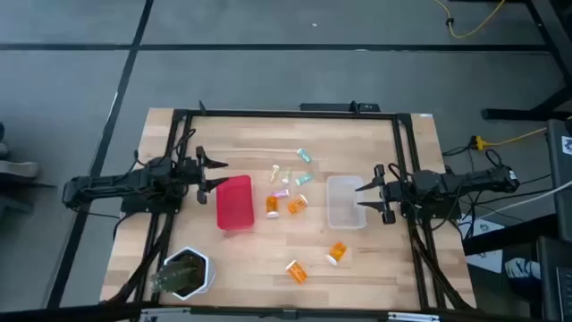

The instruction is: Pick and place medicine bottles into bin by pill shape (circle, oval)

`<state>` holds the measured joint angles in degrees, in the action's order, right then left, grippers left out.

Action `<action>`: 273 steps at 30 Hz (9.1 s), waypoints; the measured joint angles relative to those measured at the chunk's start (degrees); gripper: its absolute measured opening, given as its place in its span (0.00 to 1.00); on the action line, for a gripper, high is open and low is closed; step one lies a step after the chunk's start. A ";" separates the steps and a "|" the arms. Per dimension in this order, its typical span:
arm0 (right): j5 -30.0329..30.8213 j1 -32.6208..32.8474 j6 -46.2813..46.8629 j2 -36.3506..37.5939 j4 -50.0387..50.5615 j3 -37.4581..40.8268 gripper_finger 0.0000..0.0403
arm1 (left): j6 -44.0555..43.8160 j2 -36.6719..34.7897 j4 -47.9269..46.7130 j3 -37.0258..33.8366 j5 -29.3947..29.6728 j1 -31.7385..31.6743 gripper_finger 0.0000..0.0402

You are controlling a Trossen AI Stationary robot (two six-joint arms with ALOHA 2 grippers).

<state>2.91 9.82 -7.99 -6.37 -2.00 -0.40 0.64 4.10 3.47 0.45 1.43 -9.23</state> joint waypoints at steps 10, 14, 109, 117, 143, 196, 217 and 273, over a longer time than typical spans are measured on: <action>0.00 -0.02 0.00 0.00 0.02 0.00 0.48 | 0.00 0.00 0.01 0.00 0.00 0.00 0.53; -0.01 -0.01 0.00 0.00 0.01 0.01 0.48 | 0.00 0.00 0.02 0.00 -0.02 -0.02 0.53; 10.59 0.00 16.70 0.00 -1.65 0.00 0.48 | -4.74 0.00 13.84 -0.02 0.85 0.00 0.53; 10.70 0.00 17.45 0.00 -1.72 0.00 0.48 | -6.62 0.00 22.08 -0.02 1.27 0.00 0.53; 26.01 -0.02 28.83 0.00 -2.93 0.00 0.48 | -11.83 37.53 5.39 19.97 10.96 -0.39 0.53; 4.96 0.01 28.04 -0.01 -18.07 -4.04 0.48 | -9.07 70.62 -32.50 50.31 -11.41 -24.65 0.53; -0.57 10.10 25.99 -40.19 2.45 -36.76 0.48 | -7.96 70.60 -32.46 50.31 -9.31 -23.21 0.53; 4.59 -4.46 1.35 -90.25 23.92 -64.00 0.48 | -7.98 70.58 -28.28 50.31 -8.96 -19.10 0.53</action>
<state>7.51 5.37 -6.64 -96.62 21.92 -64.40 -7.33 74.67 -24.81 50.76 -7.53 -28.34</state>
